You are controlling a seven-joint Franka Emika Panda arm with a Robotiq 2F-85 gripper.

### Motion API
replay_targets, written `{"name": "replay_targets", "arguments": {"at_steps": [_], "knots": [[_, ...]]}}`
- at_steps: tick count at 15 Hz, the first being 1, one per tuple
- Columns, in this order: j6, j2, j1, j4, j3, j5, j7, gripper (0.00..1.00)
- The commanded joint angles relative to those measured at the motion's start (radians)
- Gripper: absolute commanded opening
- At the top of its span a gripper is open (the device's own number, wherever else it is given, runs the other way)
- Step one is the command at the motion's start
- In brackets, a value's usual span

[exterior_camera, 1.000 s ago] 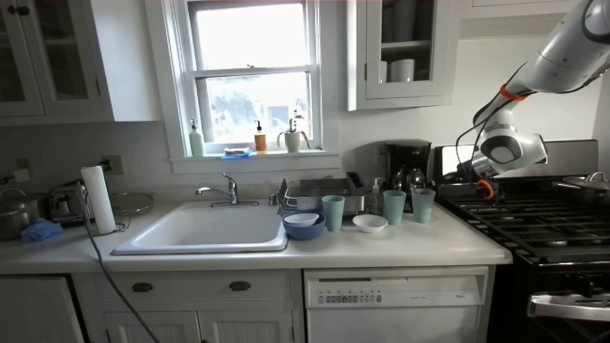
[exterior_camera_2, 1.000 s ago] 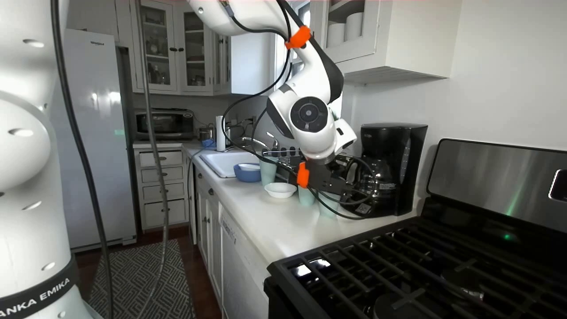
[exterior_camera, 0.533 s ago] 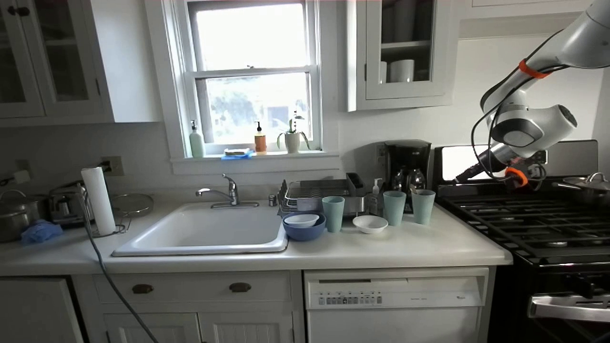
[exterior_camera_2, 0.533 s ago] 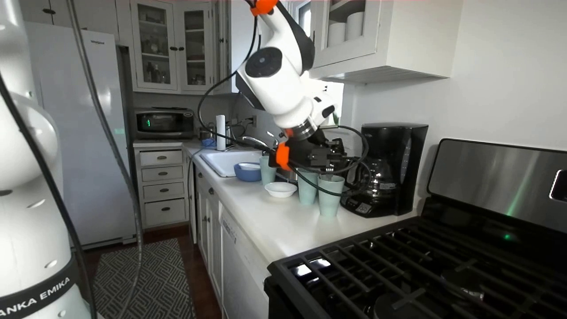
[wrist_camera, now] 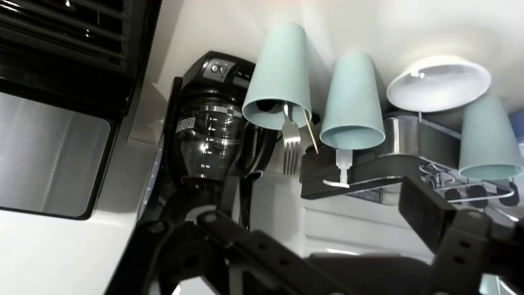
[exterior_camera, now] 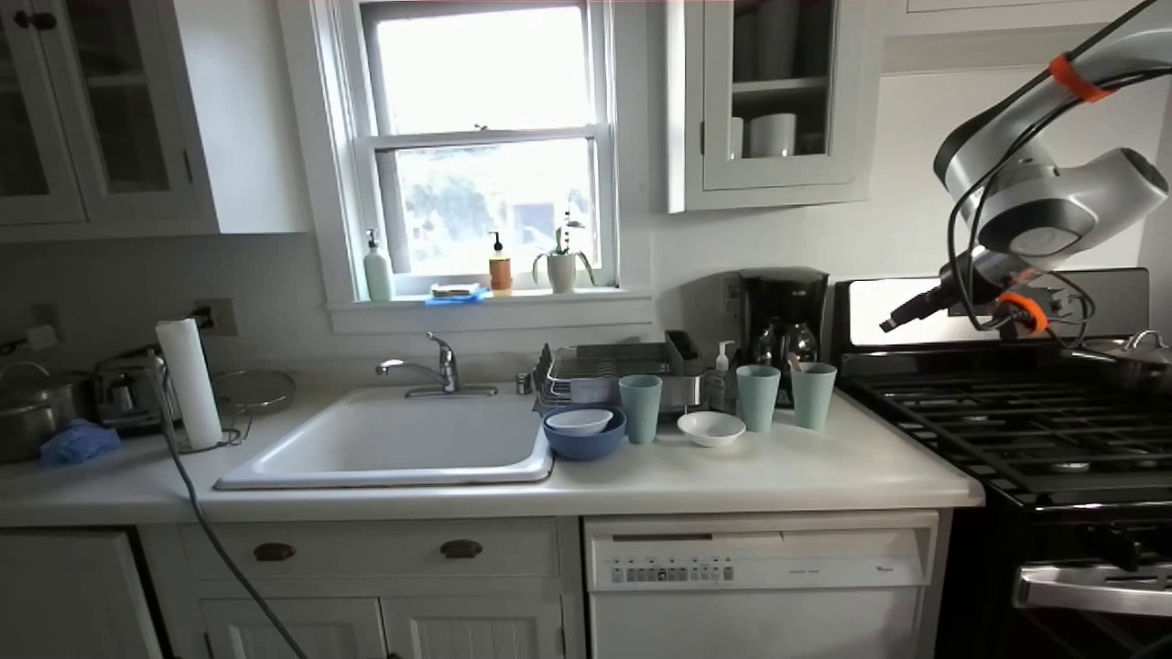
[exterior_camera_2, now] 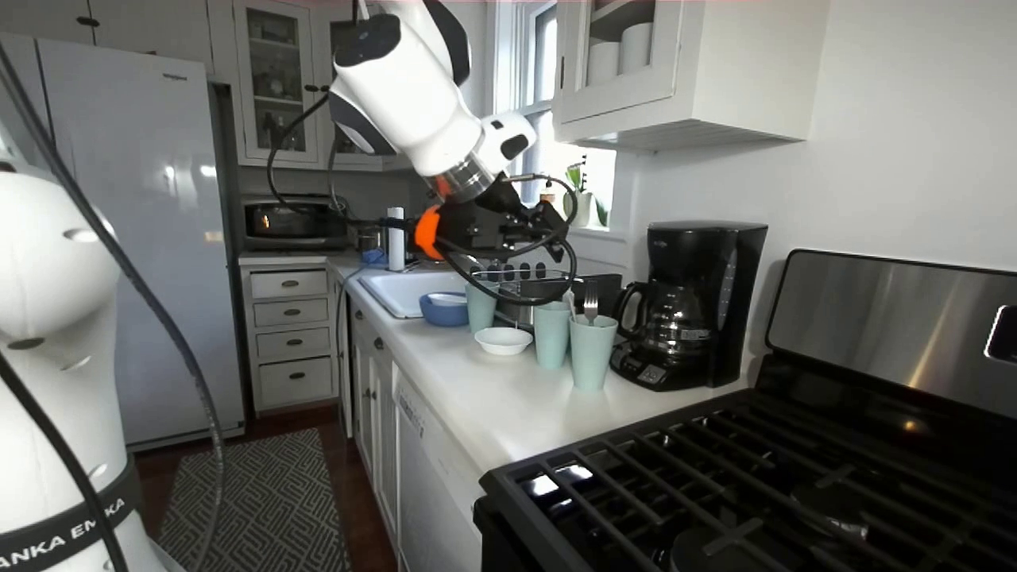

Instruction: Put the black measuring spoon in the cup on the right

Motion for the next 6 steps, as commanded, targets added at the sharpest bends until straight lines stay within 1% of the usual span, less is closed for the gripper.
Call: {"name": "replay_targets", "arguments": {"at_steps": [1,2,4,6], "knots": [[0.005,-0.191,0.041,-0.087,0.0,-0.019,0.098,1.0],[0.003,-0.083,0.016,-0.028,0.003,0.0,0.047,1.0],[0.003,-0.145,0.028,-0.052,0.003,0.0,0.064,1.0],[0.003,-0.17,0.03,-0.068,0.003,0.0,0.067,1.0]]}}
